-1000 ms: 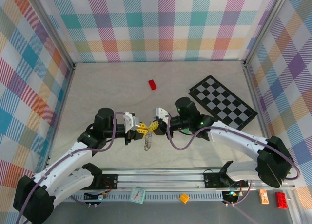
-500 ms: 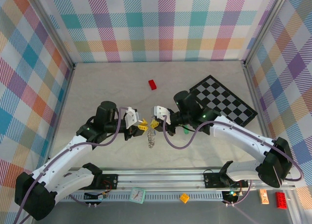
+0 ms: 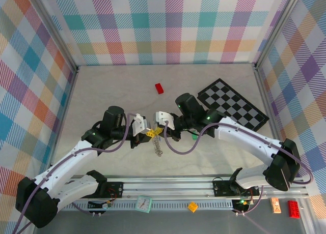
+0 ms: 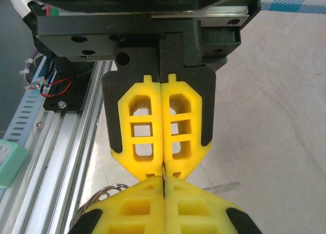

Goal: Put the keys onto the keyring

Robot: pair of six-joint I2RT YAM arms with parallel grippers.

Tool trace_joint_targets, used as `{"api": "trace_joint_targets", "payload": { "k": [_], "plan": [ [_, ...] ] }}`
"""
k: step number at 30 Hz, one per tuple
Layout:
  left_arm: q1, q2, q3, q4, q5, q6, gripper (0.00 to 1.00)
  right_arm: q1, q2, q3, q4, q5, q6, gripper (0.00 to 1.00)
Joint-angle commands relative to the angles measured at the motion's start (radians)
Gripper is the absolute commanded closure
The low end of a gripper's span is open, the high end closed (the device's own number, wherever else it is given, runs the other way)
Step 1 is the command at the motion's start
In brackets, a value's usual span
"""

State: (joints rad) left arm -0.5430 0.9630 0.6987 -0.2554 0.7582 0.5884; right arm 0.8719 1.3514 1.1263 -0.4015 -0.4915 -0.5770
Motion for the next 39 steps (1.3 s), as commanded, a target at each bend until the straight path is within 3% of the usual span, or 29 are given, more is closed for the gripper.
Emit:
{"api": "trace_joint_targets", "payload": {
  "k": [1,3,5,7,12,17,22,26,31,39],
  "plan": [
    [-0.008,-0.001,0.037,0.016,0.015,0.014,1.0,0.013,-0.005,0.025,-0.014,-0.031,0.012,0.98],
    [-0.007,-0.004,0.034,0.02,0.022,0.012,1.0,0.002,-0.031,-0.008,0.037,-0.013,0.077,0.7],
    [-0.008,-0.009,0.022,0.036,0.025,0.007,1.0,-0.022,-0.075,-0.053,0.085,-0.019,0.15,0.6],
    [-0.008,-0.018,0.001,0.066,0.027,-0.001,1.0,-0.046,-0.121,-0.105,0.125,-0.028,0.222,0.57],
    [-0.009,-0.024,-0.037,0.124,0.026,-0.015,1.0,-0.053,-0.187,-0.203,0.179,-0.01,0.36,0.57],
    [-0.014,-0.026,-0.047,0.143,-0.003,-0.028,1.0,-0.053,-0.19,-0.203,0.201,0.012,0.637,0.6],
    [-0.02,-0.028,-0.054,0.148,-0.022,-0.033,1.0,-0.051,-0.141,-0.088,0.053,0.088,0.921,0.68],
    [-0.021,-0.025,-0.053,0.149,-0.026,-0.034,1.0,-0.025,-0.103,-0.01,-0.073,0.109,0.925,0.7],
    [-0.023,-0.023,-0.051,0.151,-0.028,-0.033,1.0,0.013,-0.093,0.009,-0.079,0.142,0.906,0.67],
    [-0.025,-0.024,-0.052,0.153,-0.03,-0.033,1.0,0.078,-0.037,0.086,-0.169,0.289,0.934,0.68]
  ]
}}
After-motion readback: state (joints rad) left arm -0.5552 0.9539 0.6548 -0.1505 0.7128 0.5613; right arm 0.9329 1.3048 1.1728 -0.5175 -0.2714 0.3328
